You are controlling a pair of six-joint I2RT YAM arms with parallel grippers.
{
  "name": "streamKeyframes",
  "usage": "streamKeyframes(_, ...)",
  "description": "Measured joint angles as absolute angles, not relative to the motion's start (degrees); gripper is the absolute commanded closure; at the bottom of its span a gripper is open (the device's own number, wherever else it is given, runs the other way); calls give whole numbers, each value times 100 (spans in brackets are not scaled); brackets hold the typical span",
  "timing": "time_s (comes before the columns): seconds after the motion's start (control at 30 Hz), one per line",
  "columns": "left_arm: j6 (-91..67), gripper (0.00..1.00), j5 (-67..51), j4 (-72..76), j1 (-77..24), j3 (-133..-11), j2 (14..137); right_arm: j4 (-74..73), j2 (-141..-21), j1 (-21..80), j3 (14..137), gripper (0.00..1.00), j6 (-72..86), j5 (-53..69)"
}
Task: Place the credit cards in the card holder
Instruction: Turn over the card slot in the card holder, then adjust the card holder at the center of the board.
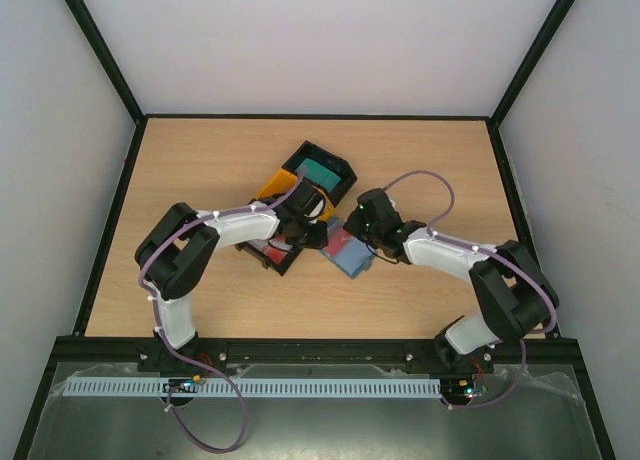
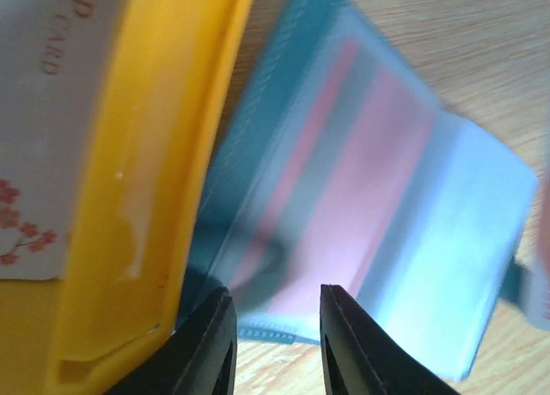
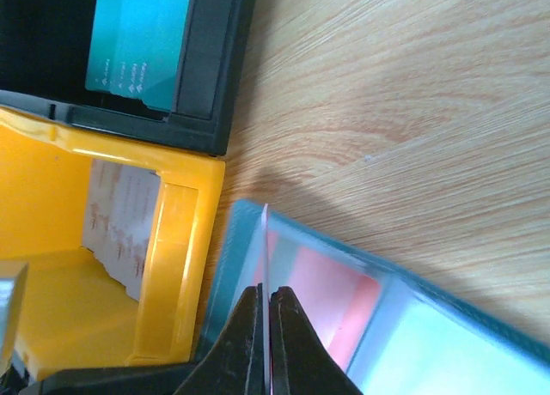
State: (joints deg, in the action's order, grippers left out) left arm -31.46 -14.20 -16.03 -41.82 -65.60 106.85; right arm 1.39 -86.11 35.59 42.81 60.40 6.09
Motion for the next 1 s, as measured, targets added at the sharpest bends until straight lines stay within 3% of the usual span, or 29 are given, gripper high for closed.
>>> streamKeyframes(0.17, -3214, 53, -1173, -1594, -4189, -6484, 10580, -71, -8108, 3559, 4123, 98, 5994, 530)
streamKeyframes(0.47, -3286, 40, -615, -1601, -4071, -6451, 10154, -235, -7470, 3559, 3826, 98, 5892, 541)
streamKeyframes(0.83, -3260, 35, -1024, -1216, -3938, -6101, 10009, -451, -6847, 3559, 3614, 98, 5839, 615)
streamKeyframes(1.0, -3238, 25, -867, -1190, -4007, -6353, 10342, -580, -6560, 3559, 3603, 98, 5826, 611)
